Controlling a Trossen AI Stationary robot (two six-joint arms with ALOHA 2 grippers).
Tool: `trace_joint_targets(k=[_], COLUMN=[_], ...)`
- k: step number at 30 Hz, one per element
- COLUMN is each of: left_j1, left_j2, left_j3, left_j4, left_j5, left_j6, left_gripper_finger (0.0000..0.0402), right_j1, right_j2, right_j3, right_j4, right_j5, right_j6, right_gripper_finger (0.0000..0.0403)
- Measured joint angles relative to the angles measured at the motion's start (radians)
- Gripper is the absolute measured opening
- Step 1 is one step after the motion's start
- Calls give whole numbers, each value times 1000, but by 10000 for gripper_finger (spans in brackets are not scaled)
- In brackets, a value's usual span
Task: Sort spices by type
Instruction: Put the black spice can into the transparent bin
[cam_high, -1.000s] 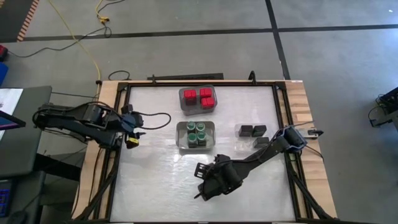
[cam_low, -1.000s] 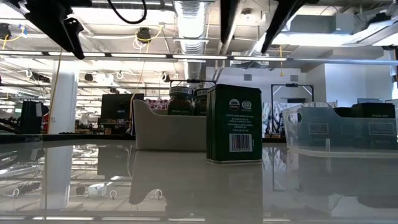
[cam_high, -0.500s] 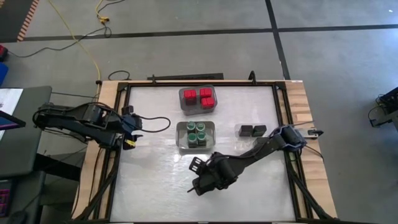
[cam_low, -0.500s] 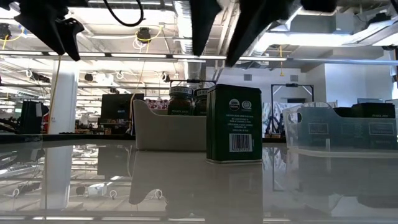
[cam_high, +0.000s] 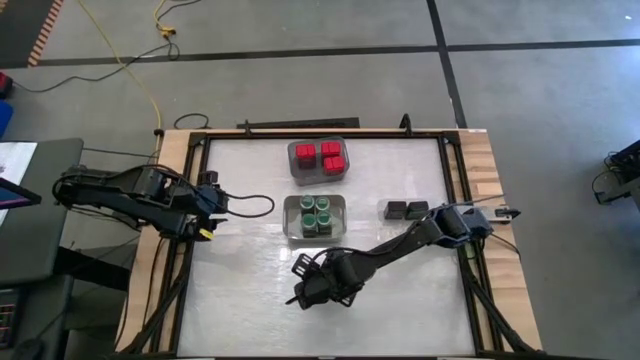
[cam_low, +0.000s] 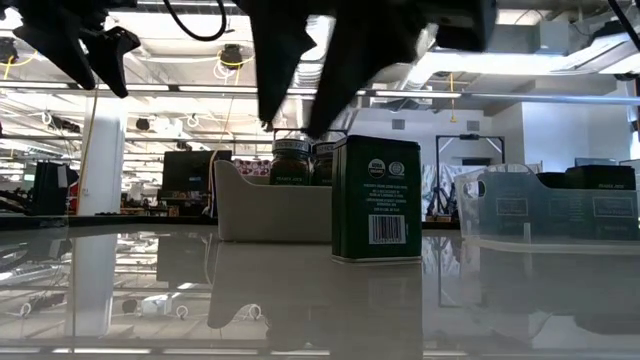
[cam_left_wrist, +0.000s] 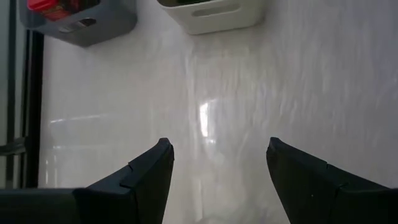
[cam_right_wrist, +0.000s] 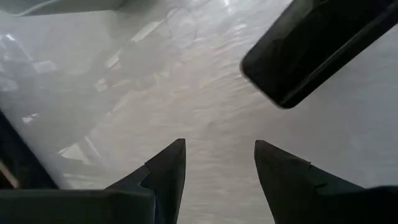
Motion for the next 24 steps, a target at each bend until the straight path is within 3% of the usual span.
trace_joint_targets(k=[18,24], left_j1=[0,0], left_j2=[-12,-32], left_j3=[0,0], left_j4=[-53,-53], left_j5=[22,22], left_j6=[33,30], left_gripper_finger=[247,247], right_j1=[70,87], right_j2=[-29,-29], right_j3=[3,3], right_j4=[68,85], right_j5=[-67,-80], right_j6=[-175,-456], right_gripper_finger=[216,216])
